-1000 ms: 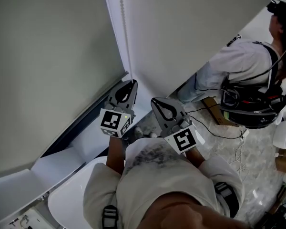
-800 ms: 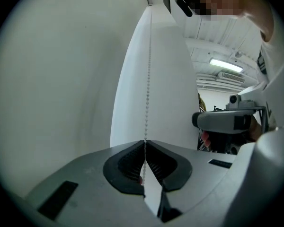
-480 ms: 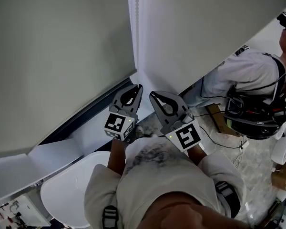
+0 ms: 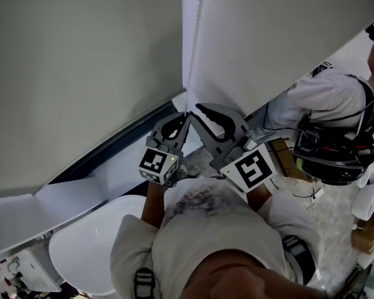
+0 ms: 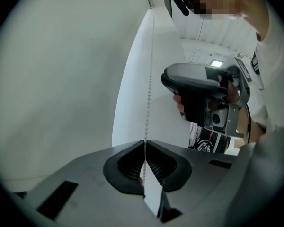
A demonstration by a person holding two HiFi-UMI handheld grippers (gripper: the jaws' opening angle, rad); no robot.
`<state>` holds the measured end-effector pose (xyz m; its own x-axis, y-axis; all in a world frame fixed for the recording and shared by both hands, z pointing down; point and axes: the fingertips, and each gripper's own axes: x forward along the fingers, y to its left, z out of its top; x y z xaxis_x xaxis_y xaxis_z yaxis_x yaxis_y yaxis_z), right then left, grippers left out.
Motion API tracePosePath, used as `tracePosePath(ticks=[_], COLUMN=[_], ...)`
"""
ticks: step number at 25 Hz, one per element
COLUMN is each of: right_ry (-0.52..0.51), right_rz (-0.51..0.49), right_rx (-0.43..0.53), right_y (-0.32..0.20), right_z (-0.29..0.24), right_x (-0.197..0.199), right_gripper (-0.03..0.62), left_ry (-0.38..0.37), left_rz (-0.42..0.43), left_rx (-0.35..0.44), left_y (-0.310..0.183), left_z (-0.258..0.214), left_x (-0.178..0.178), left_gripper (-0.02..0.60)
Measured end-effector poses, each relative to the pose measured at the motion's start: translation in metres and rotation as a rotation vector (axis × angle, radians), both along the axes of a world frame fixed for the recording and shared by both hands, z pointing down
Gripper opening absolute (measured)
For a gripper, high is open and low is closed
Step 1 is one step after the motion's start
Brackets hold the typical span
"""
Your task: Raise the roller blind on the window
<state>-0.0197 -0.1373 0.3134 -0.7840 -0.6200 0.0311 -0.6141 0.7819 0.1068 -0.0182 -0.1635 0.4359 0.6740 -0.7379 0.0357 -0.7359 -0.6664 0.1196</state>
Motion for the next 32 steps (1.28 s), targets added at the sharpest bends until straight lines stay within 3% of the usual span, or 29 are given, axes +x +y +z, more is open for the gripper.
tracePosePath(ticks=[2, 15, 20, 32], right_ry=[-0.01, -0.054, -0.051, -0.103], right_rz=[-0.004, -0.011, -0.029, -0.002], right_rx=[0.01, 0.095, 0.07, 0.077], right_y=[-0.002, -0.012, -0.013, -0.006], right_z=[-0.01, -0.06, -0.062, -0.051], right_x=[-0.001, -0.011, -0.013, -0.011], right_gripper=[0.137, 0.138, 0.064, 0.061], left_ry=[0.005, 0.035, 0.025, 0.054], left_rz=[0.006, 0.036, 0.035, 0.006], left_rx=[-0.002, 0.005, -0.002, -0.026], left_y=[0.002, 0.017, 0.018, 0.026], left_z=[0.0, -0.001, 0.002, 0.023], left_x=[0.001, 0.006, 0.008, 0.006], left_gripper=[0.015, 0.015, 0.014, 0.009])
